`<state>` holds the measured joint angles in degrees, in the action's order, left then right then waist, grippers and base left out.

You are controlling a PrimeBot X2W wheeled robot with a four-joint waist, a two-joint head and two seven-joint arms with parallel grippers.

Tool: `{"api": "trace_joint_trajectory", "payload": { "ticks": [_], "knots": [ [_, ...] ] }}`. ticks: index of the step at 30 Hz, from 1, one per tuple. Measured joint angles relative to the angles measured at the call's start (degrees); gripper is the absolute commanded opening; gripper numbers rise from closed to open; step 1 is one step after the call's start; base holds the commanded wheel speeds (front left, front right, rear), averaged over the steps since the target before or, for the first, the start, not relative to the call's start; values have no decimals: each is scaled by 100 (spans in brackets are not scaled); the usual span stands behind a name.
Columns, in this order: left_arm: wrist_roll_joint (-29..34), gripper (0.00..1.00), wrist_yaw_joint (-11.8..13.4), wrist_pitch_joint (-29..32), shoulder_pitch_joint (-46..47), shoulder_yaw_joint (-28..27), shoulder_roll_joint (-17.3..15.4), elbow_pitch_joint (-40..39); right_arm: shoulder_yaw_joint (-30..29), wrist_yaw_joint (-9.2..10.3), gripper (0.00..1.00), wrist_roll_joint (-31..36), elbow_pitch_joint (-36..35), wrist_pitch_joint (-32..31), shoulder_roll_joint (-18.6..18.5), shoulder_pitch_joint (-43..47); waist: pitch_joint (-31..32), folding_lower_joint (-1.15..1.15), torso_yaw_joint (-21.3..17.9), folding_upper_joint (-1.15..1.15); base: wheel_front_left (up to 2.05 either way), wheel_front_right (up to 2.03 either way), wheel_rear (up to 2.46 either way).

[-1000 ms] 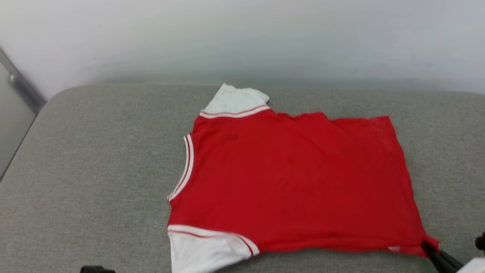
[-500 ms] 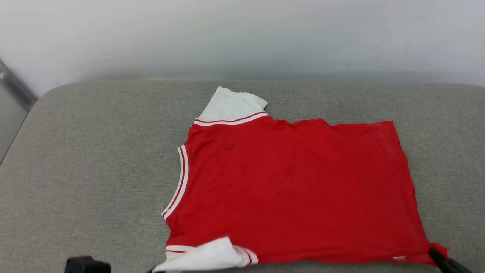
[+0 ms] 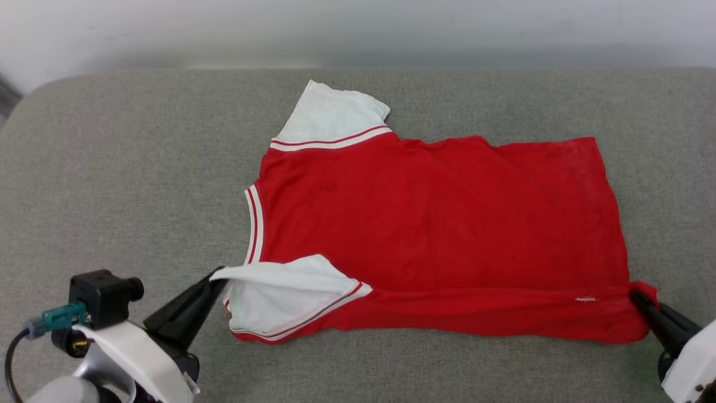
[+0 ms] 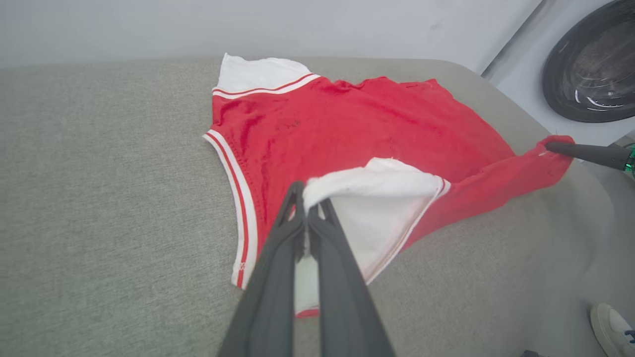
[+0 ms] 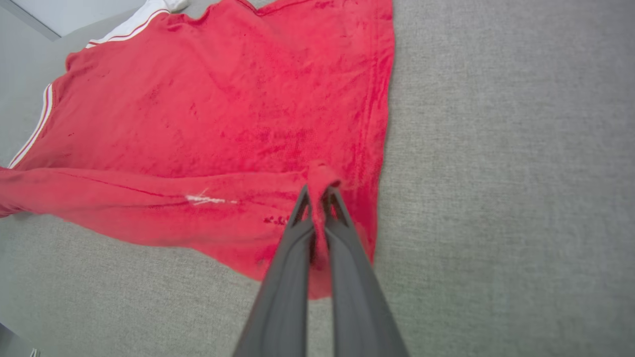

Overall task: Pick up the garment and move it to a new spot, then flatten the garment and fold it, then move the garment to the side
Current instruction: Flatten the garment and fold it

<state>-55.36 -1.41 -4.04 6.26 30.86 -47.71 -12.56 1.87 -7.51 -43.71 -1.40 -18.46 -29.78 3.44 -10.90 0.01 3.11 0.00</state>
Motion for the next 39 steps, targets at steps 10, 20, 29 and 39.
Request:
{"api": "trace_joint_trajectory", "payload": {
  "ticks": [10,20,29,39],
  "knots": [
    [326,0,-369,386,1323,320,470,1451,355,0,0,525,533,-559,57,-1197,-765,0,-74,0,0,0,0],
    [417,12,-544,277,1982,598,902,2414,615,0,0,871,1006,-633,74,-1718,-962,0,-57,0,0,0,0],
    [646,100,-385,-175,2066,680,1195,2939,470,0,100,1419,1228,-772,289,-1836,-685,0,-48,0,0,0,0],
    [437,100,837,-116,993,410,1002,2168,-223,0,100,2457,667,-1879,1053,-1229,-89,-1,-157,0,0,0,0]
  ]
}}
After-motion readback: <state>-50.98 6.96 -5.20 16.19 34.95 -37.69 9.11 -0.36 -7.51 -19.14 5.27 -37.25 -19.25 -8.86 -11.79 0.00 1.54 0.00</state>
